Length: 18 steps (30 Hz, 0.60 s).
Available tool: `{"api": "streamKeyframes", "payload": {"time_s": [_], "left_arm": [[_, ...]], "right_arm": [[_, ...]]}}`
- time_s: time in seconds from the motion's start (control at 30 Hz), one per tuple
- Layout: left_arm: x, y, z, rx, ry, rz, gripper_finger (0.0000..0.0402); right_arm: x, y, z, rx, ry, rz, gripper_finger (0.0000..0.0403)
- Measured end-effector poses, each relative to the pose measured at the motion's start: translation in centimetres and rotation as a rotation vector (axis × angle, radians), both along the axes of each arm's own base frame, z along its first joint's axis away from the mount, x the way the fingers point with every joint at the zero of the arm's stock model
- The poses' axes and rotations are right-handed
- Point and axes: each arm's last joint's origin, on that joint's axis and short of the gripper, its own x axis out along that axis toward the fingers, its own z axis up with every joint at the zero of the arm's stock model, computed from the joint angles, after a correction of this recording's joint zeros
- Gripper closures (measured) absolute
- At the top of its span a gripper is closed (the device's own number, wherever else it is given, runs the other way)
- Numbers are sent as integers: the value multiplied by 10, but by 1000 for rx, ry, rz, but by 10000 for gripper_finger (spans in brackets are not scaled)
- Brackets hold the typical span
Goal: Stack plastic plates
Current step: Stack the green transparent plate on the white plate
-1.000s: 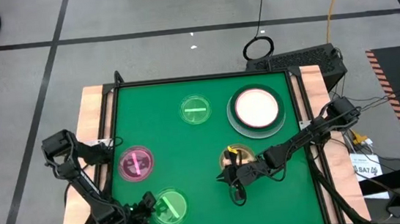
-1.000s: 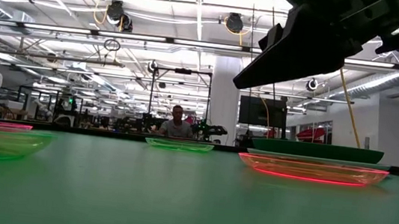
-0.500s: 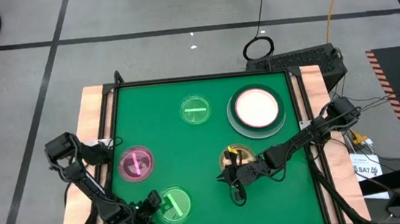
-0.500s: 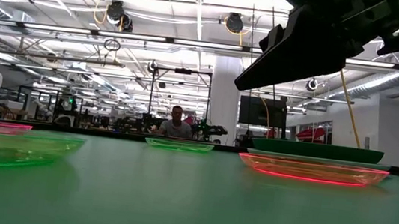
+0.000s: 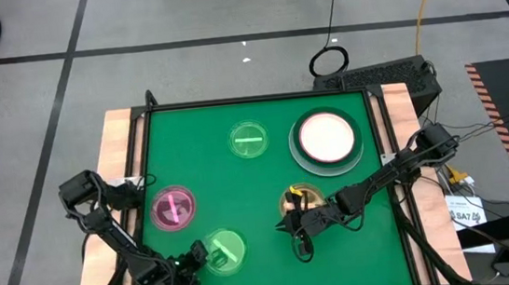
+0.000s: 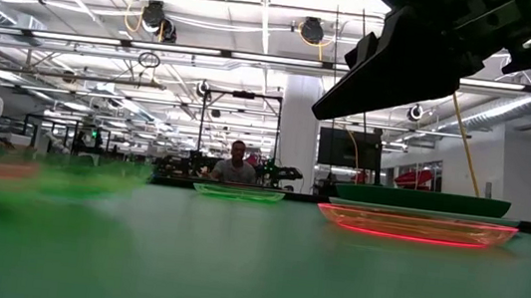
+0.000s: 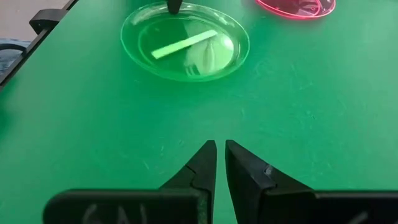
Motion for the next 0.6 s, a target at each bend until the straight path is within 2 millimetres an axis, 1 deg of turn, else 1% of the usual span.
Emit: {"api": "streamKeyframes", "payload": {"time_s": [0.07,0.43,0.6], "left_arm": [[1,0,0,0,0,2,394],[5,4,1,43,-58,25,394],[10,5,2,18,-78,60,395]], "right_arm": [[0,0,0,1,0,-1,371],[0,0,0,0,0,0,371],[0,0,0,-5,-5,-12,371]]}}
